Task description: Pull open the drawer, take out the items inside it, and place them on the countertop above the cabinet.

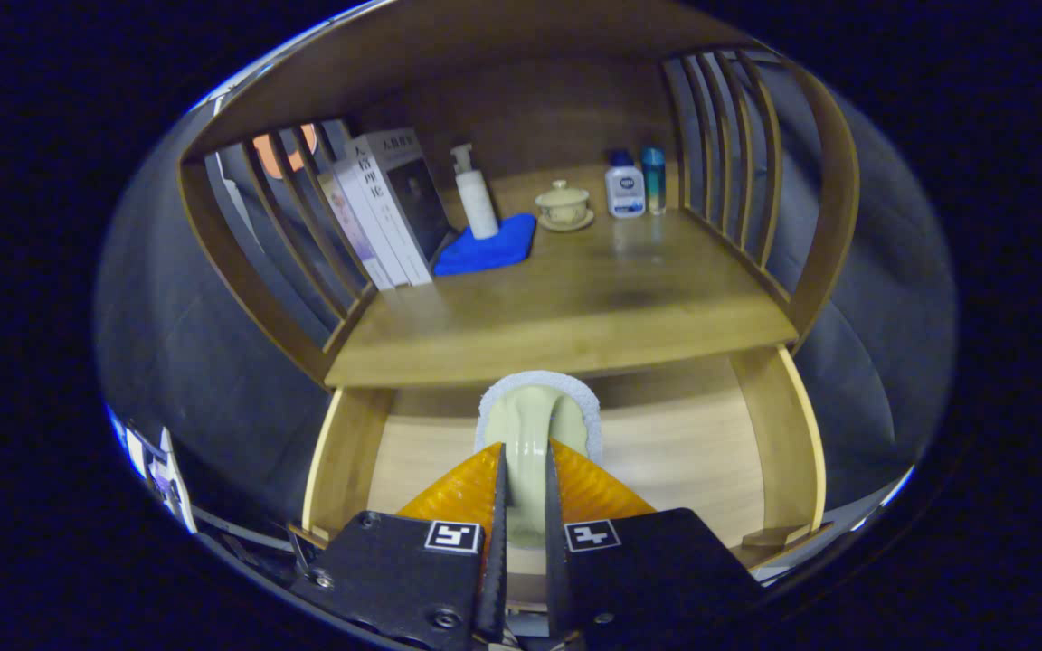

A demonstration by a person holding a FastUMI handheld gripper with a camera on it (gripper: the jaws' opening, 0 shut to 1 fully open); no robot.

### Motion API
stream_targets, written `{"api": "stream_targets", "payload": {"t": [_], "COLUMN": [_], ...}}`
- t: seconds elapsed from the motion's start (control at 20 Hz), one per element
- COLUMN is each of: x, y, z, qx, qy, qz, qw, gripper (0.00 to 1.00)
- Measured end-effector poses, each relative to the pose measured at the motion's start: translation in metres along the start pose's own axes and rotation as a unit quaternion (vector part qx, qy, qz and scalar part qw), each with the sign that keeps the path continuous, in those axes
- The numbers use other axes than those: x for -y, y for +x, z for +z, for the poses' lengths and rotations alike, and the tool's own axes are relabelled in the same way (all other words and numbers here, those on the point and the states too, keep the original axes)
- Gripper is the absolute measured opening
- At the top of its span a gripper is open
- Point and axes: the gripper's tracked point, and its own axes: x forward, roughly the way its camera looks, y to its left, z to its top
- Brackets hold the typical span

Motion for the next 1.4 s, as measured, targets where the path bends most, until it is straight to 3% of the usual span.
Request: {"api": "stream_targets", "payload": {"t": [0.25, 0.4, 0.7, 1.2, 1.4], "x": [-0.013, -0.008, -0.011, 0.014, 0.021], "y": [0.000, 0.005, 0.034, 0.121, 0.140], "z": [0.053, 0.084, 0.118, 0.137, 0.143], "qx": [0.045, 0.085, 0.102, 0.057, 0.046], "qy": [-0.013, -0.039, -0.054, -0.042, -0.049], "qz": [-0.002, -0.032, -0.045, -0.064, -0.094], "qw": [0.999, 0.995, 0.992, 0.995, 0.993], "gripper": [0.21, 0.21, 0.21, 0.21, 0.21]}}
